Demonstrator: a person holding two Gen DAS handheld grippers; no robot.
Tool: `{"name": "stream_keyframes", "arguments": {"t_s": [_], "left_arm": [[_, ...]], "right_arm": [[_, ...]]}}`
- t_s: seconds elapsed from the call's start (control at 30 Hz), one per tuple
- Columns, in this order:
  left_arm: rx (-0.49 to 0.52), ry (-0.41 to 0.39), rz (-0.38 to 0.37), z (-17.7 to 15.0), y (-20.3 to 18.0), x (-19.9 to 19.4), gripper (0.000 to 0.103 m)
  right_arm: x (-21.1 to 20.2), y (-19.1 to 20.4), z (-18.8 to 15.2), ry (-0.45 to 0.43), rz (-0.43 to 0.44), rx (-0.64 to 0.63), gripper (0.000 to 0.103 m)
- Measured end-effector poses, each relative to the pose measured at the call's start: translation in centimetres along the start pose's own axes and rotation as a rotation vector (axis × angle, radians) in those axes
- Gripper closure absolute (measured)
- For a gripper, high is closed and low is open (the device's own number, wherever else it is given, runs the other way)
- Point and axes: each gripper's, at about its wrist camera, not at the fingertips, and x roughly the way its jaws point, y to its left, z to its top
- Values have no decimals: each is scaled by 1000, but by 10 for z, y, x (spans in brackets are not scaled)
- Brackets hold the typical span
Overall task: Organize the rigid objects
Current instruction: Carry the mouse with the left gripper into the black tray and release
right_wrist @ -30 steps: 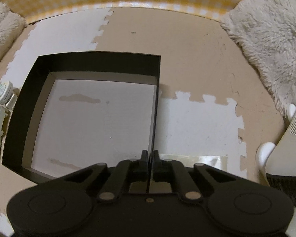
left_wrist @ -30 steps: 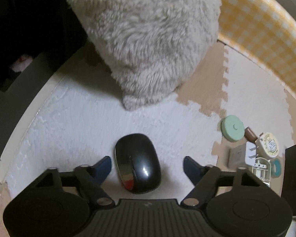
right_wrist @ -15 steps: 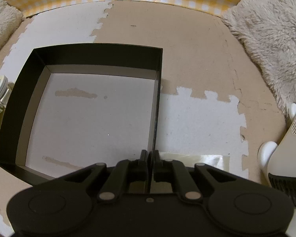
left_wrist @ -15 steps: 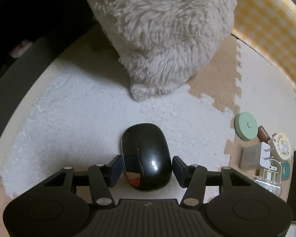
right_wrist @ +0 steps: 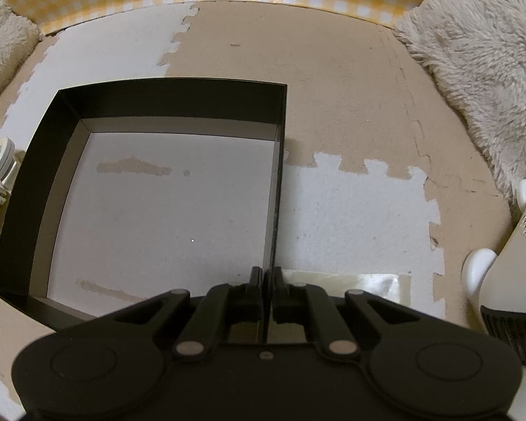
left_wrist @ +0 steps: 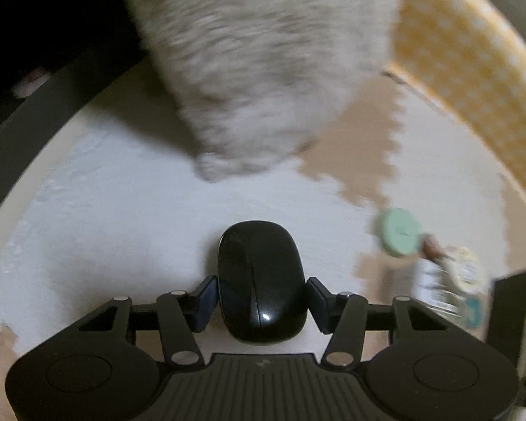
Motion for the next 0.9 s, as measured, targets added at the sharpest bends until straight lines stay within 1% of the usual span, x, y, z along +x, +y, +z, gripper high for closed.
{"name": "stream_keyframes", "arguments": {"t_s": [0.13,0.23,0.3,0.43,0.57,0.73,0.8,0.9], "left_arm": [[63,-33,-139,-16,-35,-24,48],[109,-52,-260,-30,-65,-41,48],[142,-60,-334,-41,-87,-49,48],[188,-54,-455,-61,-129,-55,48],[266,-40,-526,-80,-179,-52,48],[374,-18,-574,-104,-232,-32,48],[396,-3,-586,-112,-250,-18,48],[395,7,-604,-121,-269,-1,48]], "right_arm": [[0,-1,-1,-3,4,0,98],[0,-1,-1,-3,5,1,98],[0,-1,-1,-4,5,0,98],[0,-2,-1,-3,7,1,98],[0,-2,0,-4,11,6,98],[-1,-4,1,-1,27,16,99],[-3,-5,2,-5,35,25,99],[-12,-11,4,-40,56,55,99]]}}
